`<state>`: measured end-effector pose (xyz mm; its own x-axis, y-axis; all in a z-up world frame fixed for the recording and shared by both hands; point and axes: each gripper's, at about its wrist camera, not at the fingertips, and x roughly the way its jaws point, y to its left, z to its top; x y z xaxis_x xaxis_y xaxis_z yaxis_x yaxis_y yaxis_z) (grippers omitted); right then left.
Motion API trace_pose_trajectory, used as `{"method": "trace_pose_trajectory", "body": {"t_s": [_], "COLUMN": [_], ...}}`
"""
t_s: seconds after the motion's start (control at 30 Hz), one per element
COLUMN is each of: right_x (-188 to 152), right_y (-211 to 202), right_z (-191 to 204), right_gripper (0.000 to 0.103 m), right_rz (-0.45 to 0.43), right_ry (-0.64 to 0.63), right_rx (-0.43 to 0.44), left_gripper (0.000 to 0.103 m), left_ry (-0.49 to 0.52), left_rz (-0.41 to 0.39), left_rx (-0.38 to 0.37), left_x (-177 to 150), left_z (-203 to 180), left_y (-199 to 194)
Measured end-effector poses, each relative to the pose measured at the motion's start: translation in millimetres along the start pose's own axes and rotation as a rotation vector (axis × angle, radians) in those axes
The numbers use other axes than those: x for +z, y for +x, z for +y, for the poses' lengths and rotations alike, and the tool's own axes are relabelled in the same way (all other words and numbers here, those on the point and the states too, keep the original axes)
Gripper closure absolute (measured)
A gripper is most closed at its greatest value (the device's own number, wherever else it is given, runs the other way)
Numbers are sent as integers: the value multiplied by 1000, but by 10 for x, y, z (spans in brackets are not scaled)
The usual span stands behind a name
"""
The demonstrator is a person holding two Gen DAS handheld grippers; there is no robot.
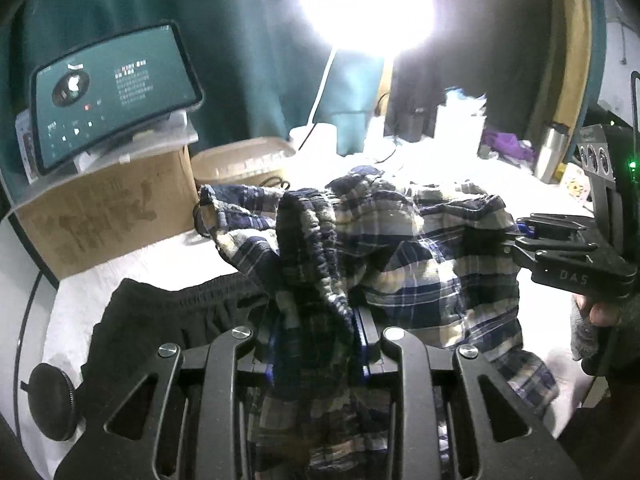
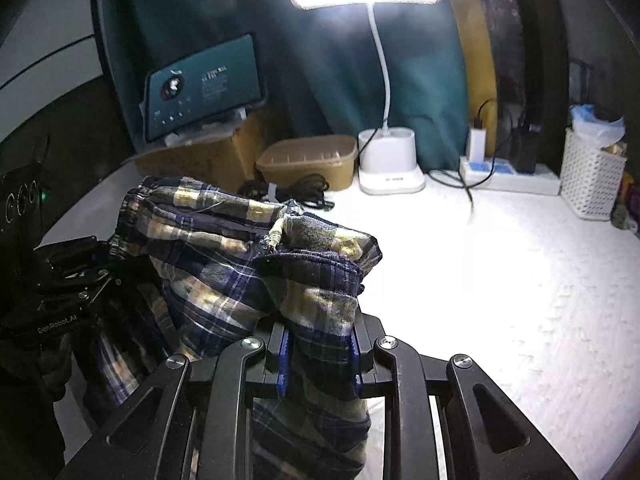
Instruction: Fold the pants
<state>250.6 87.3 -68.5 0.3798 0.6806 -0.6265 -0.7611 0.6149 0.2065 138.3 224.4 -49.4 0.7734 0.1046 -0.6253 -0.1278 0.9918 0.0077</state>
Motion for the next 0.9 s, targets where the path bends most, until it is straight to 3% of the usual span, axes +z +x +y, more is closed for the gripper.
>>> {"method": "trace_pose_trajectory", "body": {"t_s": [0.5,0.7,0.9], "right_x": [-12,-2,-26], "right_y": [645,715,671], "right_z": [-339,-411,-476], "right_gripper": [80,60,56], "right_rz": [124,135,129], "right_ry": [86,101,108], "right_rx": [11,-11,-53], "left_gripper": [70,68,64], "left_ry": [-57,-65,-79], "left_rz": [148,162,163], "left_rx": [25,31,44], "left_x": [-83,-159,-188], "left_z": [261,339,374], "left_y": [507,509,482]}}
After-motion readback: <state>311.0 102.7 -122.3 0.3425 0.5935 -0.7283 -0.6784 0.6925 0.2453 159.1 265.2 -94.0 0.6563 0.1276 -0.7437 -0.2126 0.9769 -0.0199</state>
